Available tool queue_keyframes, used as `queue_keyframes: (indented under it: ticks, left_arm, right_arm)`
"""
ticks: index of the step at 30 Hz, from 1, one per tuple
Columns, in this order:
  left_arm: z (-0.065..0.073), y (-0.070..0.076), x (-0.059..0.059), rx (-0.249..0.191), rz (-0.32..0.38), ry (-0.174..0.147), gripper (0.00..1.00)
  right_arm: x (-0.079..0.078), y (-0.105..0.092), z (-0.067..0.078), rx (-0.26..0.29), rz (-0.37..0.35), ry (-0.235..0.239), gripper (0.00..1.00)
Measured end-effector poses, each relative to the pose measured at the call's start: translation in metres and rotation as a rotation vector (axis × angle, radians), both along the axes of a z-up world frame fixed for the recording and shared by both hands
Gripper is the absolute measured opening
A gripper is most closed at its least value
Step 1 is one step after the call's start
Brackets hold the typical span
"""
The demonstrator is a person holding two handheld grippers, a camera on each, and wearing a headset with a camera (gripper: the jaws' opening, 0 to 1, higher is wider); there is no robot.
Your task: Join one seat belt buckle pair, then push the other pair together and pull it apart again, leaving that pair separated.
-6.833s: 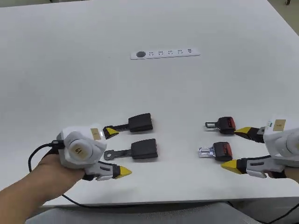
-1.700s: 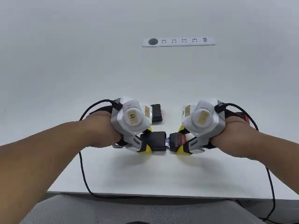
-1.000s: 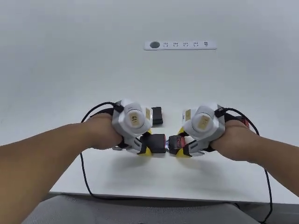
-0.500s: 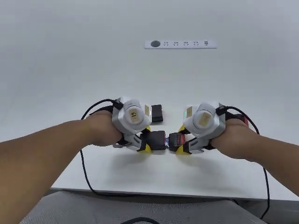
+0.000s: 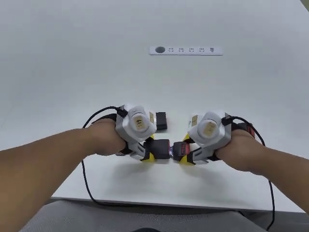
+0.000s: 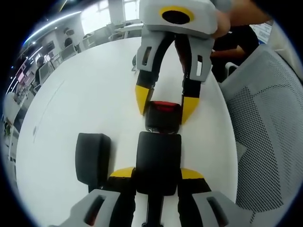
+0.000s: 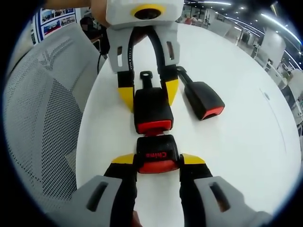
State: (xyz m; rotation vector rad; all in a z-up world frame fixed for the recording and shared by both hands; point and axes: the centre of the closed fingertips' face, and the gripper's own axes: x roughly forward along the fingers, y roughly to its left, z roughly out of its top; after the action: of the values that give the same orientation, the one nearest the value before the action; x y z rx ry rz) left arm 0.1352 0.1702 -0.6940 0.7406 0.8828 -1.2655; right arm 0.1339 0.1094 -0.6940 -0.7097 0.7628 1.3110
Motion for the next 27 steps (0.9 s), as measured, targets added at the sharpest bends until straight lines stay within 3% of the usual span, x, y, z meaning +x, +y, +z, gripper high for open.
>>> queue_keyframes:
  ticks: [9,14,16,17,18,20,22,27]
  left_arm:
    - [-0.001,0.000,0.000,0.004,0.008,-0.007,0.35]
    - [-0.001,0.003,0.001,0.003,0.058,-0.005,0.38]
    - [0.001,0.008,0.002,0.018,0.051,-0.045,0.43]
    - [0.006,0.008,-0.001,0.010,0.042,-0.065,0.43]
    - [0.010,0.009,0.000,-0.009,0.066,-0.060,0.43]
    - [0.015,0.007,-0.002,-0.046,0.088,-0.046,0.43]
    - [0.020,0.008,-0.002,-0.057,0.090,-0.053,0.43]
    - [0.040,0.006,0.009,-0.091,0.130,-0.064,0.43]
  right_arm:
    - [0.000,-0.001,0.002,0.001,0.002,-0.001,0.34]
    - [-0.001,-0.002,0.002,-0.006,-0.022,0.001,0.38]
    - [-0.001,0.000,0.008,0.013,-0.035,-0.005,0.41]
    - [0.000,0.002,0.017,0.052,-0.056,-0.002,0.41]
    - [-0.001,0.002,0.024,0.066,-0.055,-0.006,0.40]
    - [0.001,0.000,0.025,0.074,-0.053,-0.012,0.40]
    - [0.000,-0.003,0.030,0.084,-0.051,-0.012,0.39]
    - [-0.001,-0.013,0.032,0.078,-0.041,-0.027,0.37]
